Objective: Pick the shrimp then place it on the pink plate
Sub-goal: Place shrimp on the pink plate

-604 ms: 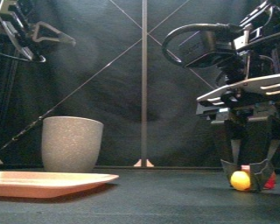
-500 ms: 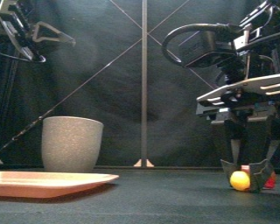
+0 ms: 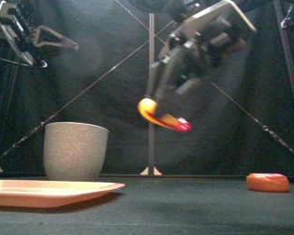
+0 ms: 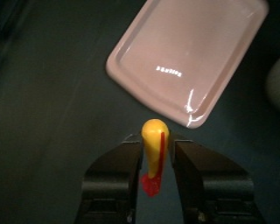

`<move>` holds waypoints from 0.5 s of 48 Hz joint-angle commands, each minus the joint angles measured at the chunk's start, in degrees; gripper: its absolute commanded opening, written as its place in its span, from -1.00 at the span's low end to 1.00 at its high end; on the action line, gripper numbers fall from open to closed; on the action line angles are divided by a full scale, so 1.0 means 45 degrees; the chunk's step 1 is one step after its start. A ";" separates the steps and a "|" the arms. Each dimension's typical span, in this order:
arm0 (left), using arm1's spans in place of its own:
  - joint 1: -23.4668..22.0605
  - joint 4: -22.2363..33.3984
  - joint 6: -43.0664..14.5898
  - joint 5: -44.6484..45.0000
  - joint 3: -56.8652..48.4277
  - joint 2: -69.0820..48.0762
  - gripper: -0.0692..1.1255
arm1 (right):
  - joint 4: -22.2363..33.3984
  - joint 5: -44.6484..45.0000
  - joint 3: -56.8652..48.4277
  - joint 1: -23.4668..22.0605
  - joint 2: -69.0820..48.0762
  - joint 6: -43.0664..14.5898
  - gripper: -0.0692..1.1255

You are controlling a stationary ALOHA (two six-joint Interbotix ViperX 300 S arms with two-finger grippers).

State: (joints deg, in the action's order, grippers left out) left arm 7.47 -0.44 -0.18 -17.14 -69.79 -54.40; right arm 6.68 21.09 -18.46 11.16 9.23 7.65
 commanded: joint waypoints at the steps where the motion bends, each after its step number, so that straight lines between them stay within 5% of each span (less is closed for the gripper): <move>1: 0.0176 -0.0020 -0.0020 -0.0117 0.0137 0.0039 -0.71 | -0.0391 -0.1133 0.1406 -0.0430 0.0449 -0.0059 0.11; 24: 0.0469 0.0020 -0.0020 -0.0039 0.0000 0.0039 -0.71 | -0.1602 -0.1504 0.5469 -0.0781 0.4199 -0.0059 0.13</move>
State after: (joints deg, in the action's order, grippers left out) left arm 9.40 -0.35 -0.18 -17.05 -70.40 -54.40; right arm 0.18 13.89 3.52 7.73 28.83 7.38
